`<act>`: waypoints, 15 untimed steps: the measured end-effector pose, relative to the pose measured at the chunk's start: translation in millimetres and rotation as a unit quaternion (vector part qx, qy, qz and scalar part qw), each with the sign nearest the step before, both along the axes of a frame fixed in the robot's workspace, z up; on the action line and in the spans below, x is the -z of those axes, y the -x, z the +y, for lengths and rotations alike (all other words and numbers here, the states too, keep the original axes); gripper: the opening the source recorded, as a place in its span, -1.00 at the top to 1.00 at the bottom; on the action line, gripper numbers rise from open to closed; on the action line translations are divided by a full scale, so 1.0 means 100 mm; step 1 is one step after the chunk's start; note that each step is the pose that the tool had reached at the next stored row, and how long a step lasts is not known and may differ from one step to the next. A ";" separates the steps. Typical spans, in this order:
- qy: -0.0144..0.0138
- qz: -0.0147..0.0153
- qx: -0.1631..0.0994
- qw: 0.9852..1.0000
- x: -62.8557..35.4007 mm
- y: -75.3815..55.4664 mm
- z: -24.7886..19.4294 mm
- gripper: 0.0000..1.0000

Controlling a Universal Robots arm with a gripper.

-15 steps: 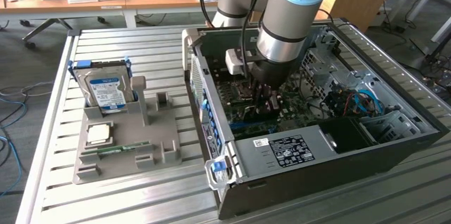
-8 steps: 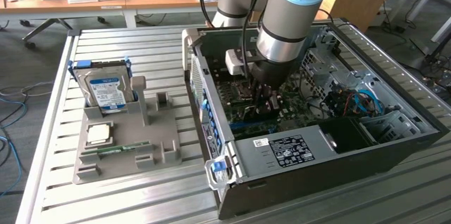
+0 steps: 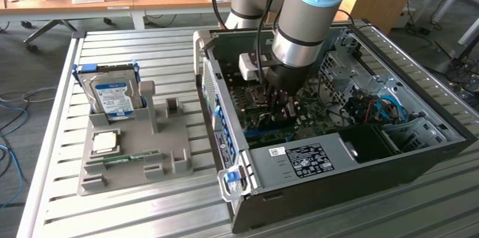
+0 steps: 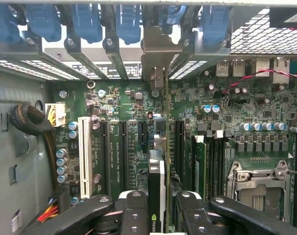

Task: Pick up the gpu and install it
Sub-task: 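Insert the gpu into the slot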

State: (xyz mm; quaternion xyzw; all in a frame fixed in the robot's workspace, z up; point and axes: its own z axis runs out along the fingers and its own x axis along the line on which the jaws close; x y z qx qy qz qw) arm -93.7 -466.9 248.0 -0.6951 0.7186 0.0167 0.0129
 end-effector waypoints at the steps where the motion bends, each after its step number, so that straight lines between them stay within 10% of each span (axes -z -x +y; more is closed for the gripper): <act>1: 0.000 0.000 0.000 1.000 0.004 0.00 0.000 0.47; 15: 0.000 0.000 0.000 1.000 0.010 0.01 0.024 0.47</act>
